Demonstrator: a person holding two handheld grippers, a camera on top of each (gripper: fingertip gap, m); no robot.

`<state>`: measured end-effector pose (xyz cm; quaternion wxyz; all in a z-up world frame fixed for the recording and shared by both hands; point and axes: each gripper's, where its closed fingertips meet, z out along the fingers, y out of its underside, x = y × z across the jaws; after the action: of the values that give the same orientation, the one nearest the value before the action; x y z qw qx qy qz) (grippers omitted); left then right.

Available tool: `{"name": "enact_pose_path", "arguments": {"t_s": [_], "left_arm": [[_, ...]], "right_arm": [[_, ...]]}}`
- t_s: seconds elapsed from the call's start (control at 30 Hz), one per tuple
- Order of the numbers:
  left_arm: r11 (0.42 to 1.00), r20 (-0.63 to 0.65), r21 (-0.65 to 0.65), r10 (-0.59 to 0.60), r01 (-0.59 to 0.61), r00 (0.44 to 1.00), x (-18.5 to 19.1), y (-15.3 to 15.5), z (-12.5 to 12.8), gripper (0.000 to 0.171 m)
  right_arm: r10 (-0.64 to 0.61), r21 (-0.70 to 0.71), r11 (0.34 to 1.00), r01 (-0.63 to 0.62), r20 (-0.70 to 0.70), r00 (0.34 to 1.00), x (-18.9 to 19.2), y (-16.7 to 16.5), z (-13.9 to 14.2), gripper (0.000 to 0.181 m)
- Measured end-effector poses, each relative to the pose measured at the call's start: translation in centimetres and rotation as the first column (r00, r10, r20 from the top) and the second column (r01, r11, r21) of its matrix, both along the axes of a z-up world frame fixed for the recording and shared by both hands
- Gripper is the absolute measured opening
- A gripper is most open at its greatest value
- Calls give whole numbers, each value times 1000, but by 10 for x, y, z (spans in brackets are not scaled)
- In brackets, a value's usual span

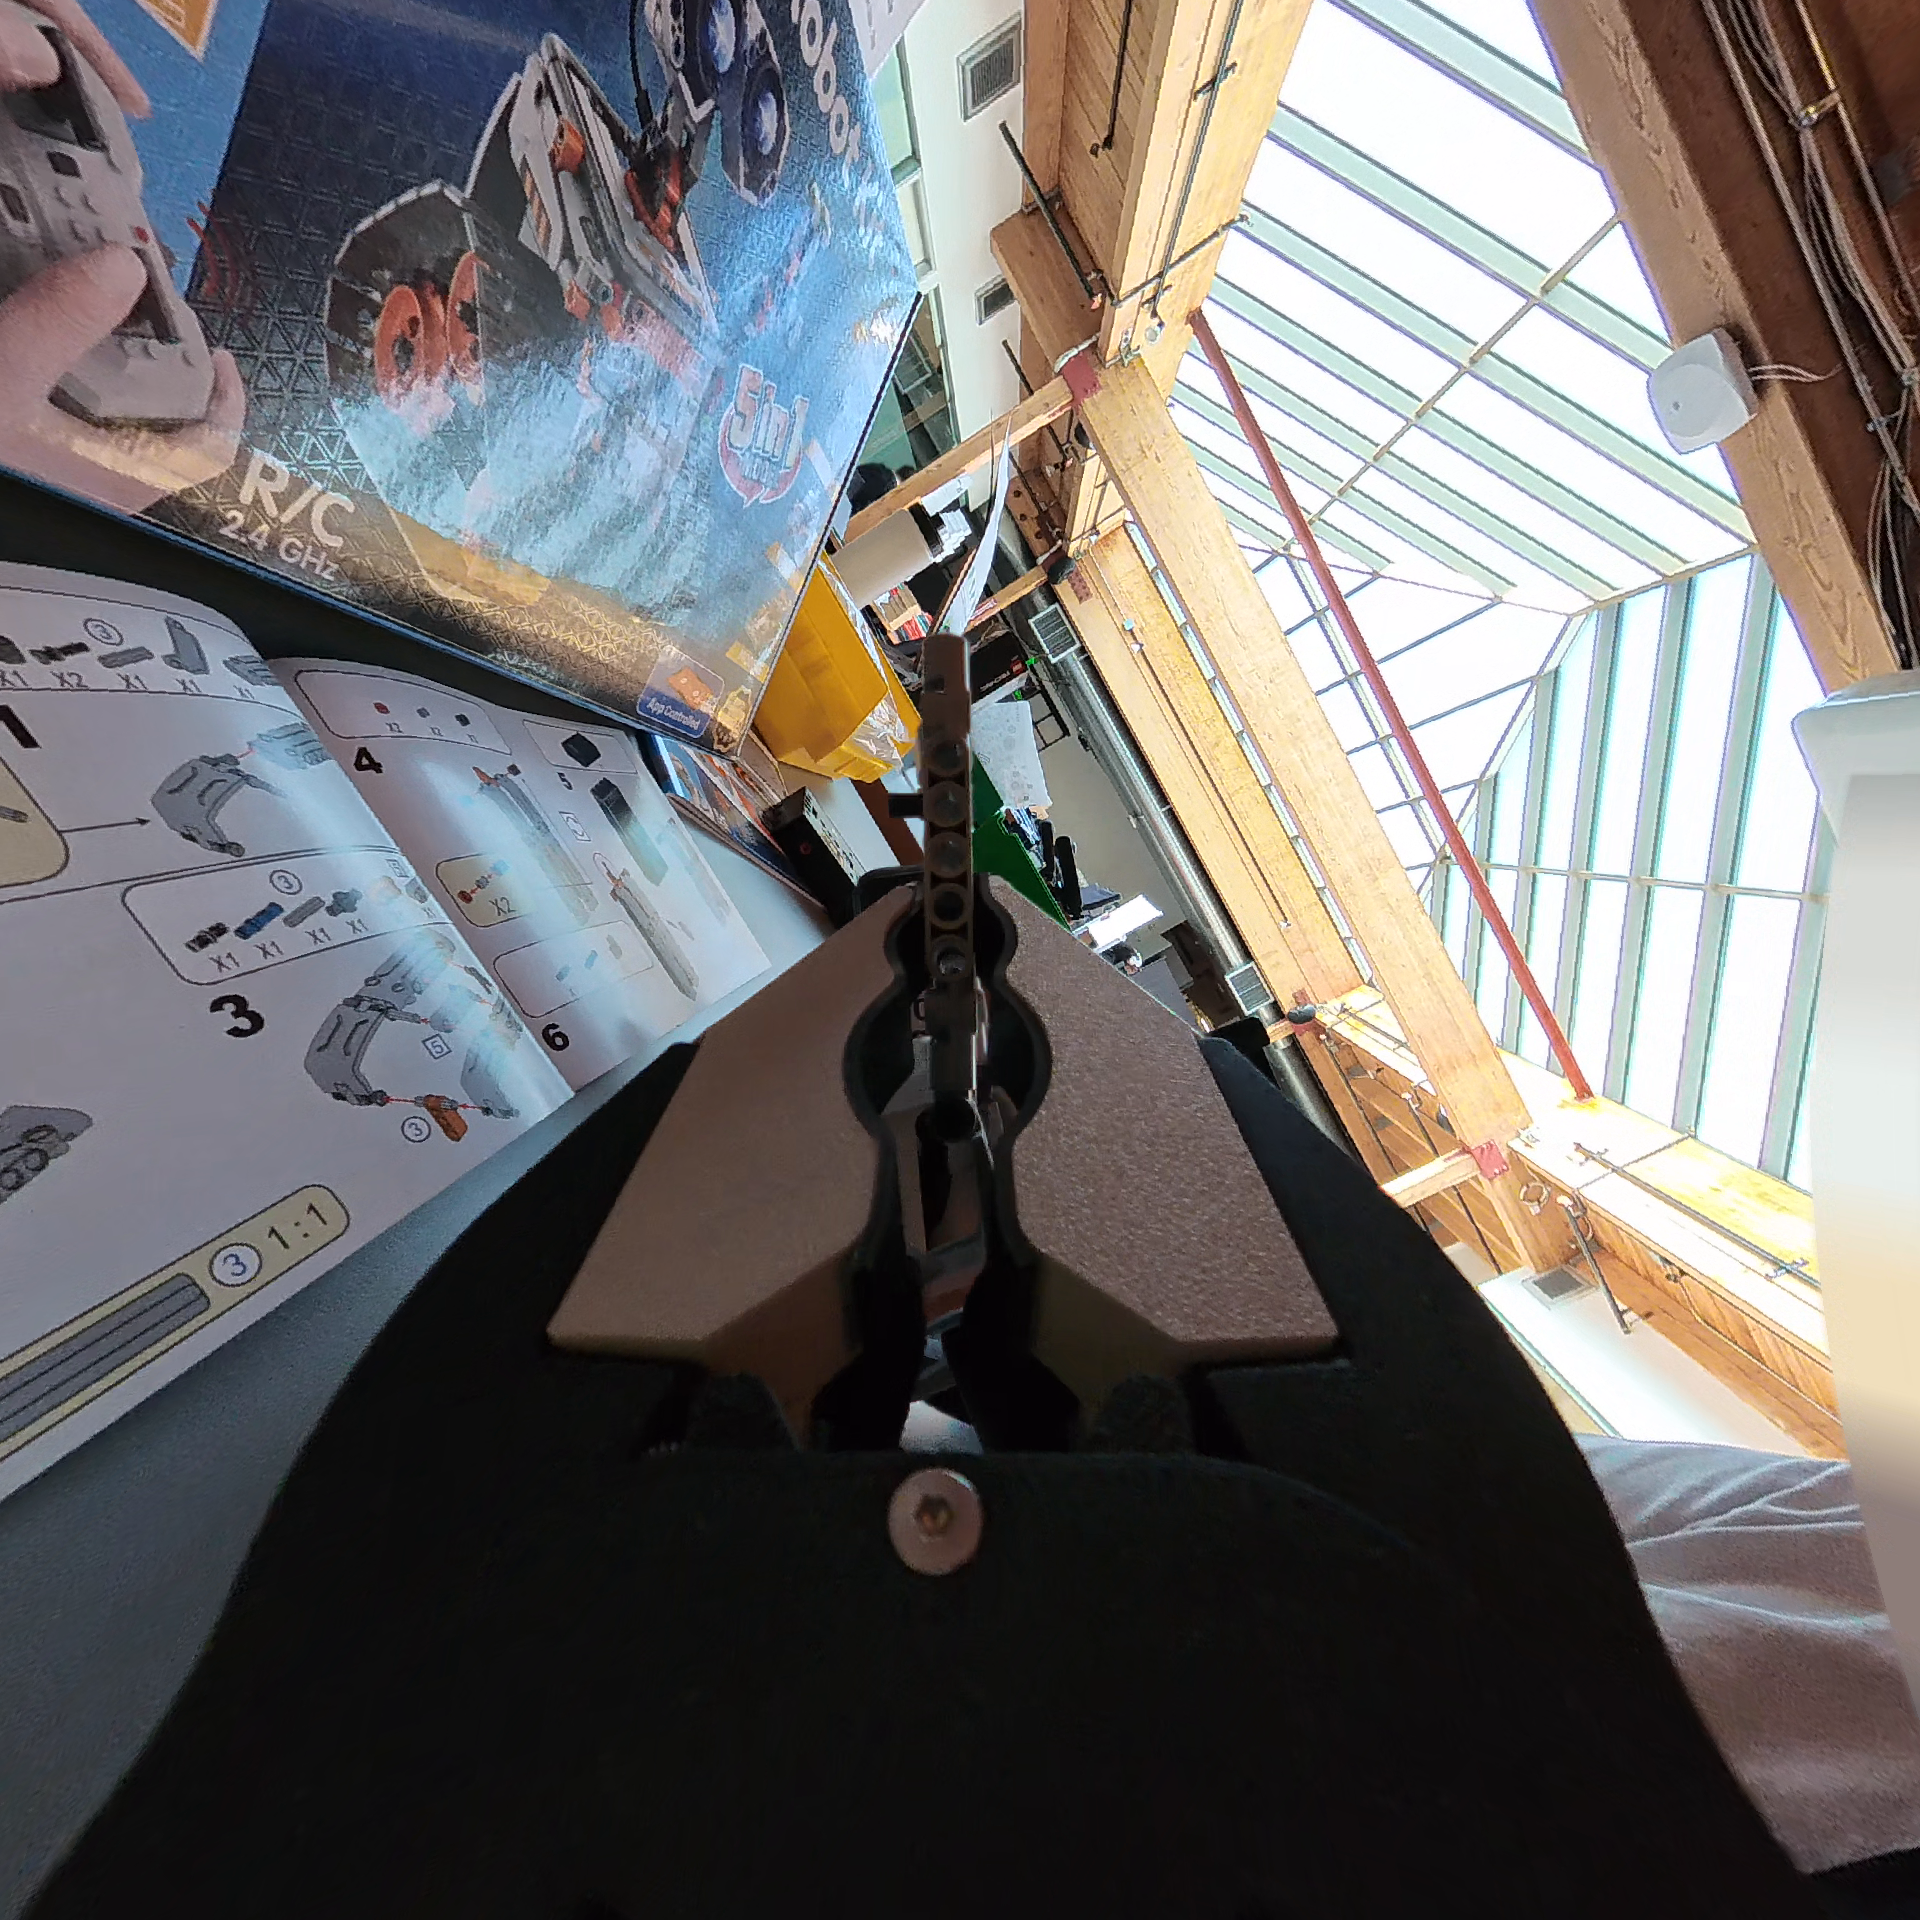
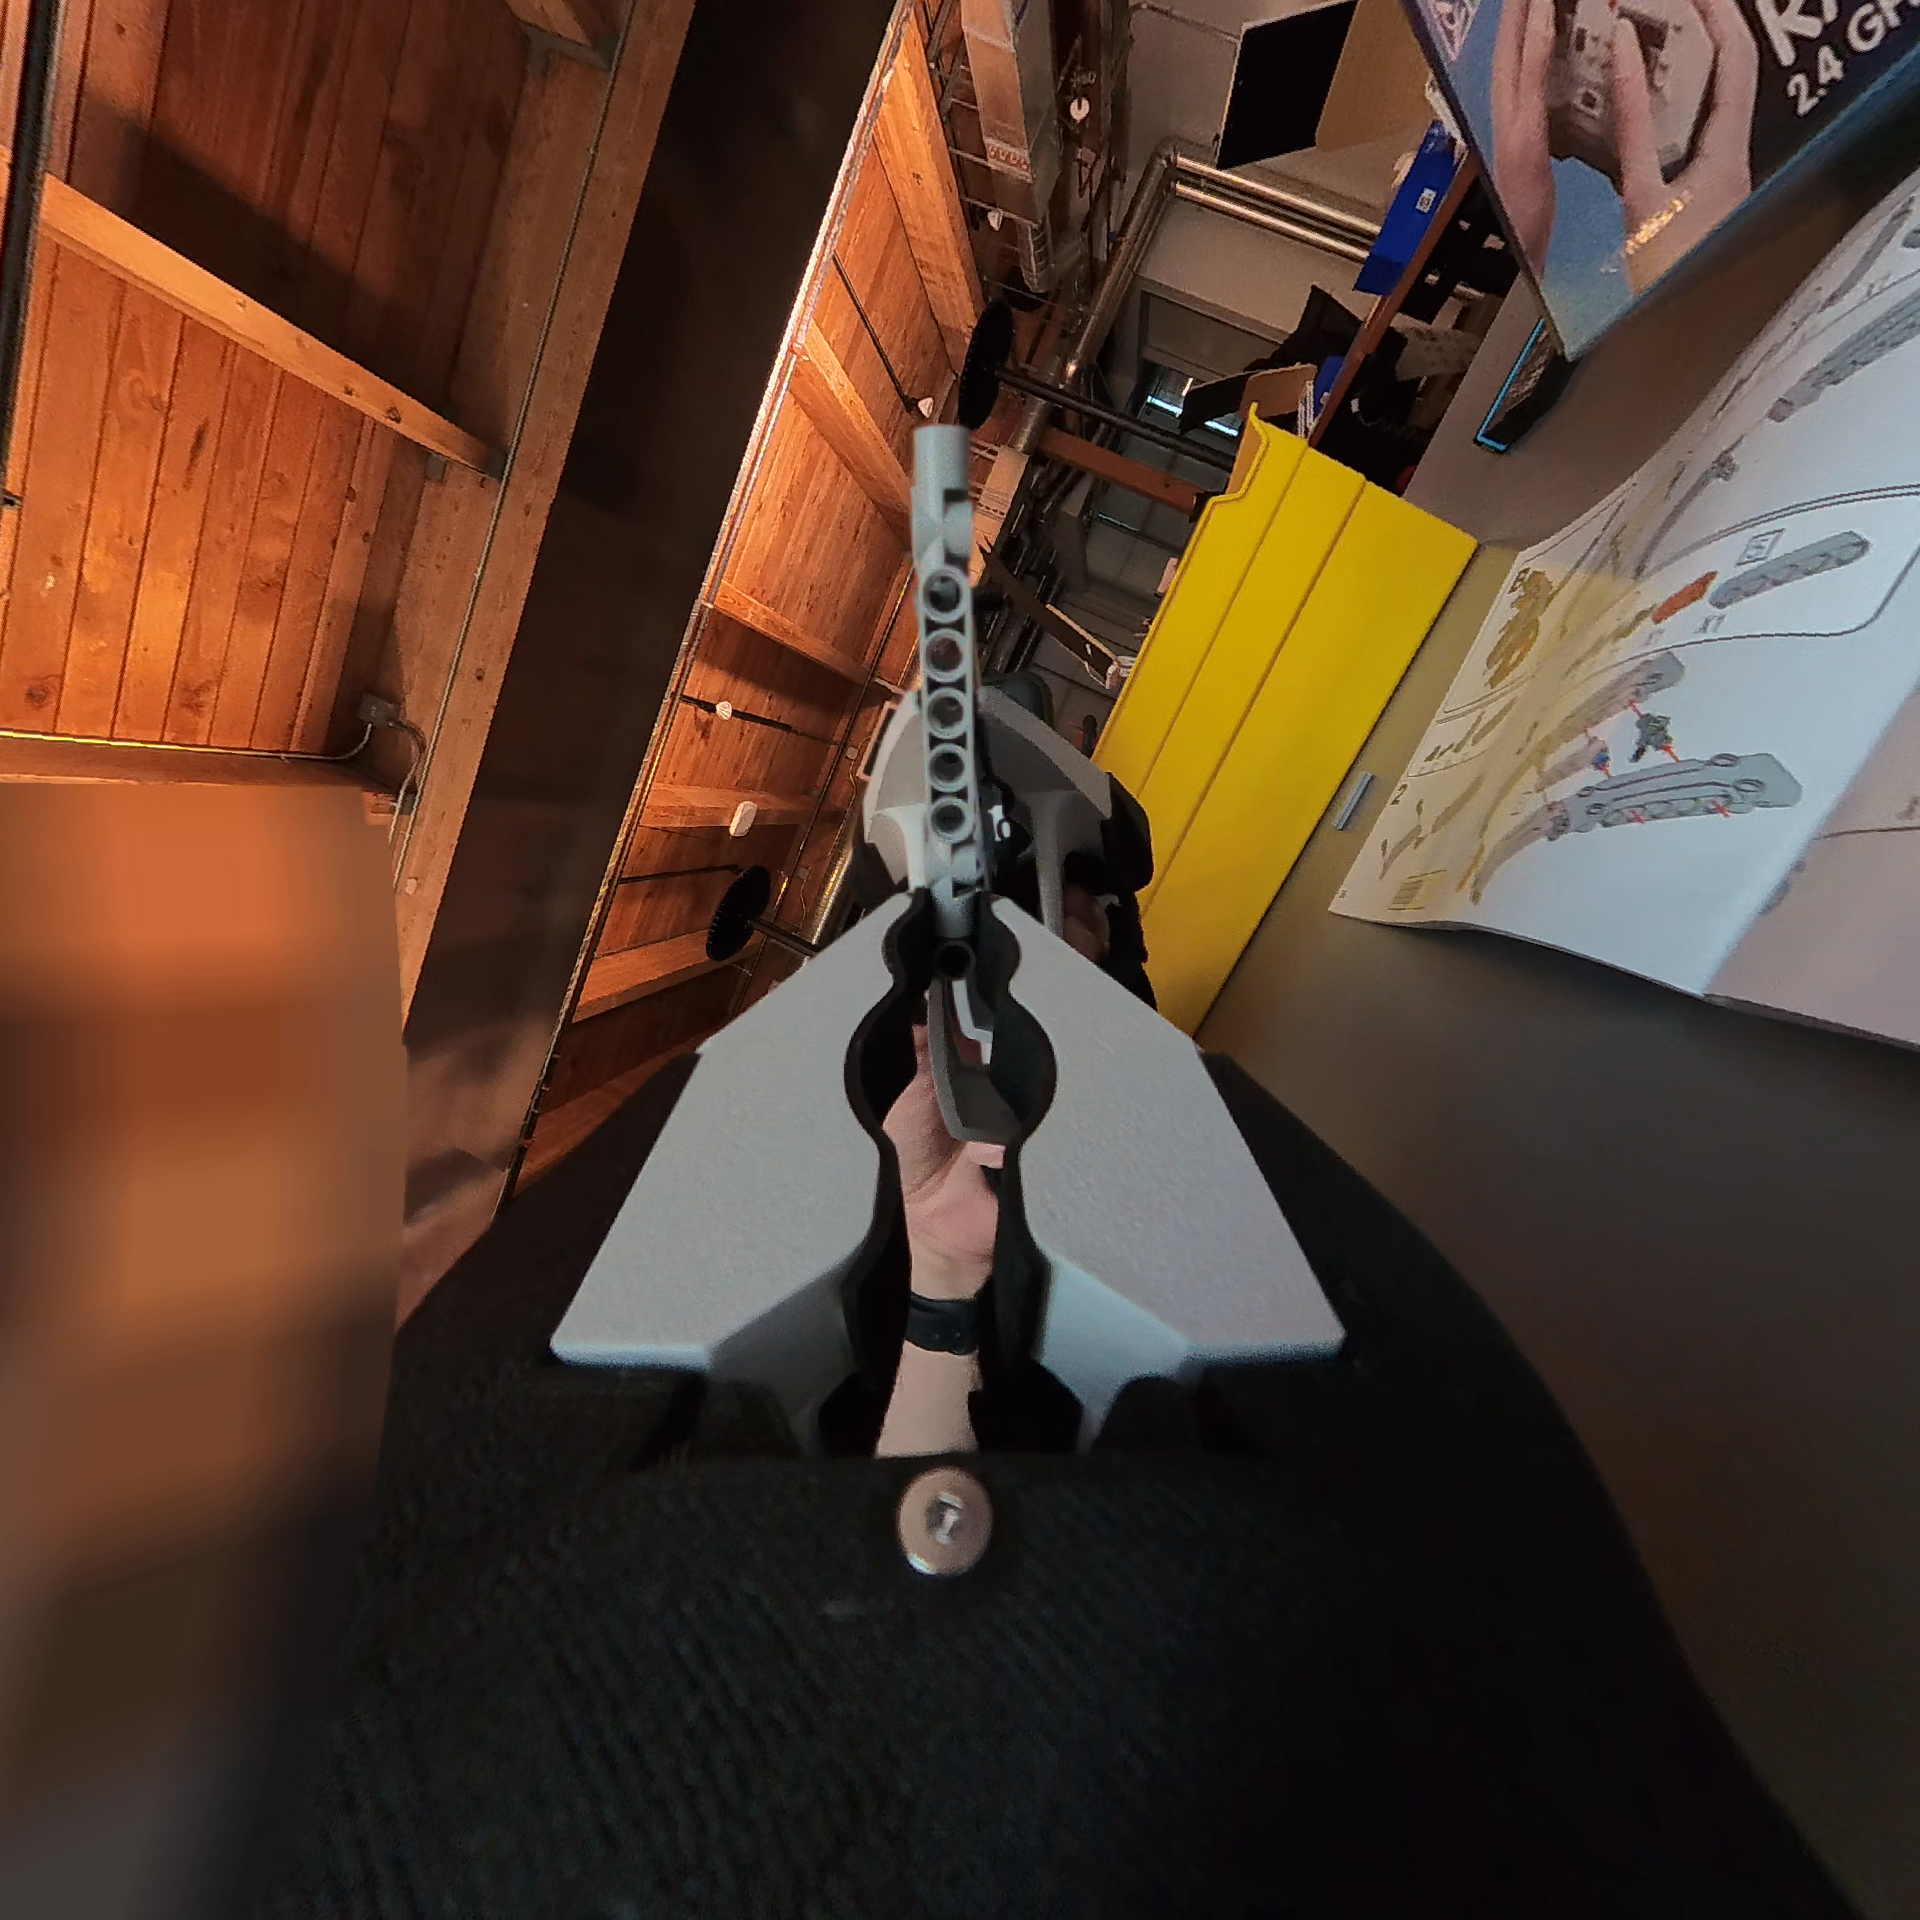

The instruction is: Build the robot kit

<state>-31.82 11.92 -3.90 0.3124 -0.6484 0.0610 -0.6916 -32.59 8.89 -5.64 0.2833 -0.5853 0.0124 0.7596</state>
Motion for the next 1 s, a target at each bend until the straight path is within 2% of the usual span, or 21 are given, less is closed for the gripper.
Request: {"name": "enact_pose_path", "arguments": {"t_s": [0.13,0.37,0.67,1.0], "left_arm": [[1000,8,7,-5,5,1000,0,0,1,5],[1000,-3,14,-17,17,1000,2,-1,0,5],[995,60,82,-63,58,996,4,-10,18,5],[992,37,73,-103,100,994,9,-14,14,5]], "right_arm": [[-1,24,1000,-1,65,998,-2,0,-4,4],[20,87,996,-26,70,997,-1,-3,2,5],[106,141,985,-104,-8,994,3,-12,16,4],[91,221,968,-121,143,986,9,-8,12,4]]}}
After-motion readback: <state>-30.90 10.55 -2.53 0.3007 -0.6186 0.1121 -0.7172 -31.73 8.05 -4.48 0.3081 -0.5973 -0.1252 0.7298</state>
